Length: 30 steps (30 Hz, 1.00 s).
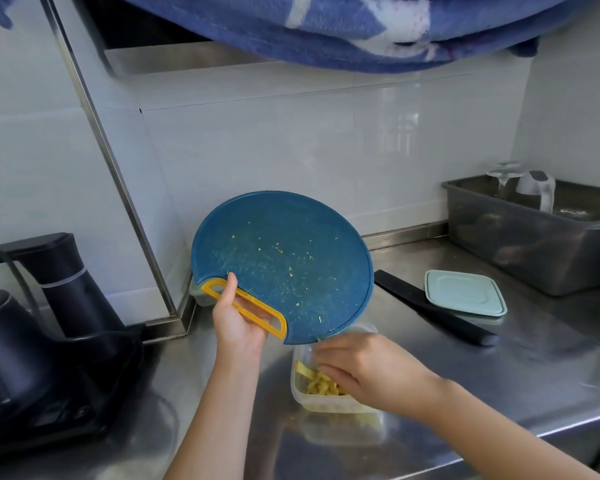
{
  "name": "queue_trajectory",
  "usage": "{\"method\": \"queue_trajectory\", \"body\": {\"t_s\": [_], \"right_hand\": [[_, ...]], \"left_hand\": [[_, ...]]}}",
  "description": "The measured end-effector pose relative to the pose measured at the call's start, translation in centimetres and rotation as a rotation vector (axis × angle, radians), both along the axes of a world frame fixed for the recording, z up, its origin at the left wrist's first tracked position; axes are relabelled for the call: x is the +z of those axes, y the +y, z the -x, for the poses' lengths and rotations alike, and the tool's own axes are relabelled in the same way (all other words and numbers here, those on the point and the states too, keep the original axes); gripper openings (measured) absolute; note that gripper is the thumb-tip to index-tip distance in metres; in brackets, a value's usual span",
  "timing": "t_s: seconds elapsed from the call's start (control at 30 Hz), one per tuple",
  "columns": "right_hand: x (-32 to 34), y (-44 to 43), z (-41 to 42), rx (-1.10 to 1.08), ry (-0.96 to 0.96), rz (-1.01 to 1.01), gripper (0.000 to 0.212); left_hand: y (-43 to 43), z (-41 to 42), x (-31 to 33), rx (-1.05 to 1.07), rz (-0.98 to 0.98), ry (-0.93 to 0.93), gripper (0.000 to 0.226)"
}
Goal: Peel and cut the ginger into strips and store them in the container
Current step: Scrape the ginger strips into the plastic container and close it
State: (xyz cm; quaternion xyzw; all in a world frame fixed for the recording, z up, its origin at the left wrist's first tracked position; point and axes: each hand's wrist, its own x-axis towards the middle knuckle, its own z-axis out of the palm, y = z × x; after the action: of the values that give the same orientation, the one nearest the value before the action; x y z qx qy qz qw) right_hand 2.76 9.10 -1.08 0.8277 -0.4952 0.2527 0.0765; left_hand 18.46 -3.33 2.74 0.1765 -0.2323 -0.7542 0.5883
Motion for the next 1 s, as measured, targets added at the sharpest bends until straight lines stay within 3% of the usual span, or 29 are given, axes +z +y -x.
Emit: {"method": "queue_trajectory", "body": {"t_s": [0.1, 0.27, 0.4, 0.53, 0.67, 0.83, 1.0], "right_hand": [[0.9, 0.4, 0.5, -0.043, 0.006, 0.065, 0.028], [2.5, -0.8, 0.3, -0.203, -0.223, 0.064, 0.015], [2.3, -1.2, 0.7, -0.195, -0.161, -0.028, 0.049], [1.1, 0.6, 0.9, -0.069, -0.1, 0.058, 0.026], [1.9, 1.1, 1.0, -0.087, -0.132, 0.119, 0.021], [1.0, 0.3, 1.4, -0.179, -0.183, -0.015, 0.044], [0.2, 1.1, 1.7, -0.144, -0.149, -0.012, 0.016]], "left_hand": [[0.0, 0.1, 0.4, 0.006, -0.018, -0.015, 0.028], [0.2, 0.2, 0.8, -0.009, -0.01, -0.033, 0.03], [0.4, 0.1, 1.0, -0.01, -0.008, -0.04, 0.031], [0.4, -0.3, 1.3, 0.01, 0.002, -0.056, 0.032], [0.4, -0.3, 1.5, 0.032, 0.013, -0.049, 0.026], [0.8, 0.1, 1.3, 0.014, 0.022, -0.052, 0.025], [0.7, -0.3, 1.7, 0.022, 0.061, -0.074, 0.026]]}}
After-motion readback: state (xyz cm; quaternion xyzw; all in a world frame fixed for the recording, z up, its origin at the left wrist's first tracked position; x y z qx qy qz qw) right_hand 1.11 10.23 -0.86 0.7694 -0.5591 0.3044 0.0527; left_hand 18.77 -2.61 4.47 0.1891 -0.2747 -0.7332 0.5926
